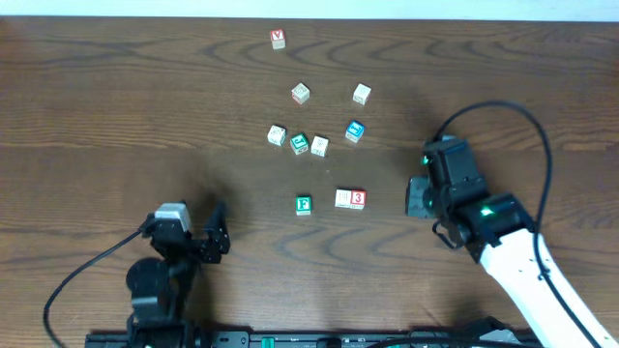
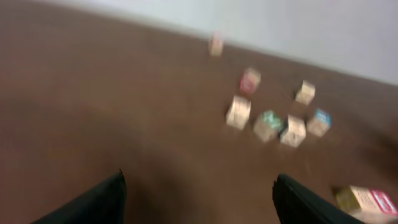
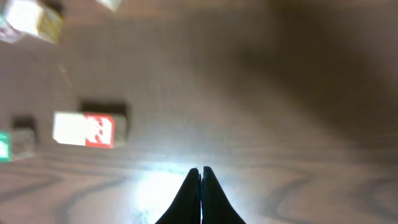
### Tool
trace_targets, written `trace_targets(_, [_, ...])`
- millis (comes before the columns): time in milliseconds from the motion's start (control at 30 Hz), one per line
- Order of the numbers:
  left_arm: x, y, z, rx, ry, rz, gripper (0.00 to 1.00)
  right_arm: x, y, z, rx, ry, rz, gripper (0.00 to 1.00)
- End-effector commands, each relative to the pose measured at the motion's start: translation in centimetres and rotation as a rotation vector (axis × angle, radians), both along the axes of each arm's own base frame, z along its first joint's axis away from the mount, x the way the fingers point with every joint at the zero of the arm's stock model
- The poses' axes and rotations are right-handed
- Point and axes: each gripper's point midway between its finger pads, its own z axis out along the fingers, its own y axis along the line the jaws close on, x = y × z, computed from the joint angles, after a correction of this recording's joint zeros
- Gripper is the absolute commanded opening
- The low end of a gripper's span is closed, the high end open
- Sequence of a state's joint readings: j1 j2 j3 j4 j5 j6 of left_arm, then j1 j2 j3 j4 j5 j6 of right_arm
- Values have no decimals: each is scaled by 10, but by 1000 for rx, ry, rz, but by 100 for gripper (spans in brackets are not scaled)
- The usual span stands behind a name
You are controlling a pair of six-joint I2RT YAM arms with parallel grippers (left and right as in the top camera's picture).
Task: Lift 3 blocks
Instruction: 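Open the right gripper and retract the right arm to the right, then bring left gripper beside the 'F' block, right gripper beside the '3' block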
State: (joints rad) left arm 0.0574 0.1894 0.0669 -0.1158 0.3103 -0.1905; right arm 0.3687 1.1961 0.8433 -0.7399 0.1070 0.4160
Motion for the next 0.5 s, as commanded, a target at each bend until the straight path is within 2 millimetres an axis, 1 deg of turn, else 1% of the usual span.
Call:
trace_targets(0, [3, -6, 3, -127, 115, 6, 76, -7, 3, -18, 48, 47, -5, 1])
trace_targets(67, [5, -10, -4, -165, 231, 6, 76, -7, 5, -23, 67, 54, -3, 1])
trace_targets(167, [11, -27, -13, -194, 355, -73, 76, -7, 7, -30, 79, 72, 0, 1])
trace_targets(200, [13, -32, -22, -203, 421, -90, 76, -8, 10, -36, 90, 85, 7, 1])
trace_targets(233, [14, -32, -29, -207, 457, -86, 76, -9, 13, -41, 103, 98, 14, 1])
trace_targets(300, [19, -34, -40, -271, 512, -58, 76, -9, 20, -53, 132, 123, 30, 1])
trace_targets(367, [16, -43, -54, -368, 603, -60, 76, -8, 26, -62, 153, 147, 42, 1])
trace_targets(433, [15, -55, -57, -414, 629, -119, 75, -6, 31, -70, 171, 169, 51, 1])
trace_targets(467, [14, -56, -60, -416, 644, -123, 59, -6, 32, -73, 172, 177, 52, 1])
